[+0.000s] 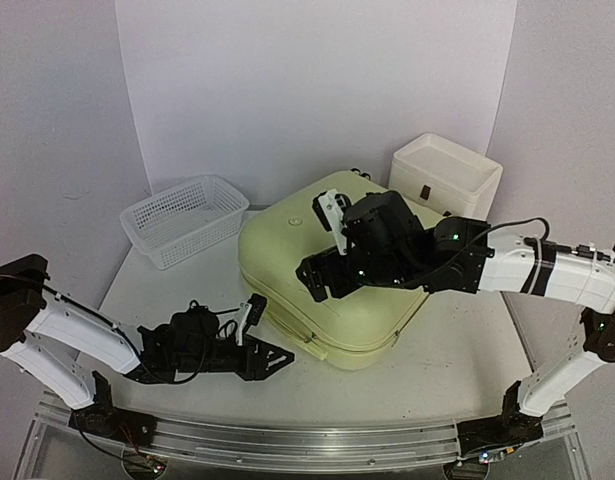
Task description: Open, take out, and arrange the luggage
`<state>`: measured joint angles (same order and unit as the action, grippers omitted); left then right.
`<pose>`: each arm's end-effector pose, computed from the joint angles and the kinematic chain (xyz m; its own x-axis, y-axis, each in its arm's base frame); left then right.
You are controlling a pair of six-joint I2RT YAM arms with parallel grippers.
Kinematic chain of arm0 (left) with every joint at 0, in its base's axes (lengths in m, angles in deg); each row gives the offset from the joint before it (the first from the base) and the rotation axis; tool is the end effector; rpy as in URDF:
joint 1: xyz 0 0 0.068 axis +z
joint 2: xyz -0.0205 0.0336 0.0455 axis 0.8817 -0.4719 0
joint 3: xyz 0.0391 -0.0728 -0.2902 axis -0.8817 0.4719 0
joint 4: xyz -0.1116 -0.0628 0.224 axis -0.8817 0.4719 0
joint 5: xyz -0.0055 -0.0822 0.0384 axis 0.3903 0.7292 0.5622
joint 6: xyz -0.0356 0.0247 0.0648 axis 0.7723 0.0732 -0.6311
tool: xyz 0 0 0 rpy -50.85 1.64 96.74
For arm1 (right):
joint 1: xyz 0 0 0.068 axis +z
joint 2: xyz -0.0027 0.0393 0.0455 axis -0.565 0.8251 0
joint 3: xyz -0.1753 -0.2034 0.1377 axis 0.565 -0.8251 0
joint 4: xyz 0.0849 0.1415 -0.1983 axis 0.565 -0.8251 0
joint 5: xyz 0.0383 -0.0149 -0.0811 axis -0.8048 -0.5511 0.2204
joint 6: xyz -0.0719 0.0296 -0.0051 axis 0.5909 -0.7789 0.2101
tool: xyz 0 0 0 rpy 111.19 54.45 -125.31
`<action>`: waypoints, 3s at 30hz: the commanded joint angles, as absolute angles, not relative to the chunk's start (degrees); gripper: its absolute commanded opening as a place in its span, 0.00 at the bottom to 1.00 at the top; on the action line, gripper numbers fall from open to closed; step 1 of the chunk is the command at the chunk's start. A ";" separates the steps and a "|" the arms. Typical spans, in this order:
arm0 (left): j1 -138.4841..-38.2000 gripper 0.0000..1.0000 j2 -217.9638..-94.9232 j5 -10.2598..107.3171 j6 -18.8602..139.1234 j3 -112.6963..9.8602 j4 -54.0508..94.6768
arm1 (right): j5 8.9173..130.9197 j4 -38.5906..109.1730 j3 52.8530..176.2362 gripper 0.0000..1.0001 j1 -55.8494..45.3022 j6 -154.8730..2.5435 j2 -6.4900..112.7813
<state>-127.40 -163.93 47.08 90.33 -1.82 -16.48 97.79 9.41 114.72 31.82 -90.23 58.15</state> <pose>0.1109 -0.2633 0.1738 -0.7455 0.0413 -0.6653 0.6075 0.4529 -0.6526 0.1652 0.3179 0.3410 -0.4916 -0.2865 -0.8223 -0.6119 0.7855 0.0922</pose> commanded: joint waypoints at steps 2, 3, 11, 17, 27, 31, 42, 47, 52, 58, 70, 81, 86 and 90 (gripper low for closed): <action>-133.05 0.47 -160.98 33.23 69.50 -5.24 -14.41 | 95.25 3.69 119.63 0.93 31.87 -78.90 58.29; -133.35 0.46 -161.58 31.68 66.94 -5.65 -14.48 | 95.77 3.59 119.68 0.93 31.79 -77.69 58.55; -134.12 0.39 -166.44 28.08 47.20 -6.89 -22.71 | 98.02 2.62 120.77 0.97 29.97 -76.31 58.24; -134.10 0.41 -170.97 29.53 39.97 -9.76 -23.68 | 98.86 2.79 119.62 0.98 27.99 -76.40 56.83; -134.09 0.43 -176.85 30.00 37.09 -14.76 -23.61 | 98.25 9.03 114.37 0.96 24.84 -79.02 53.27; -134.12 0.38 -179.47 29.38 36.71 -17.21 -23.64 | 97.51 9.20 114.60 0.96 24.60 -79.80 54.36; -134.09 0.00 -174.46 22.76 38.51 -15.16 -21.68 | 91.15 11.47 114.03 0.95 24.58 -78.63 57.56; -133.85 0.00 -171.17 23.06 42.45 -15.97 -15.65 | 84.62 11.08 112.57 0.97 24.62 -71.96 57.24; -131.45 0.00 -167.72 26.28 47.71 -14.71 -15.07 | 85.80 6.00 112.55 0.94 24.65 -69.87 58.70; -126.48 0.00 -164.39 30.10 54.24 -13.10 -13.72 | 85.80 4.48 111.09 0.94 24.69 -69.85 58.86; -122.93 0.00 -163.02 33.59 58.75 -16.28 -4.18 | 93.11 -5.41 116.82 0.98 29.10 -71.64 64.57; -122.49 0.00 -161.39 32.67 61.12 -16.36 -2.52 | 102.53 -11.95 123.66 0.98 33.47 -77.71 70.94; -122.49 0.00 -160.09 31.08 62.43 -15.95 -1.93 | 105.46 -14.77 123.75 0.98 33.45 -80.28 70.77; -122.08 0.00 -158.08 27.43 62.53 -15.80 0.74 | 107.74 -17.52 123.64 0.98 33.45 -81.24 71.15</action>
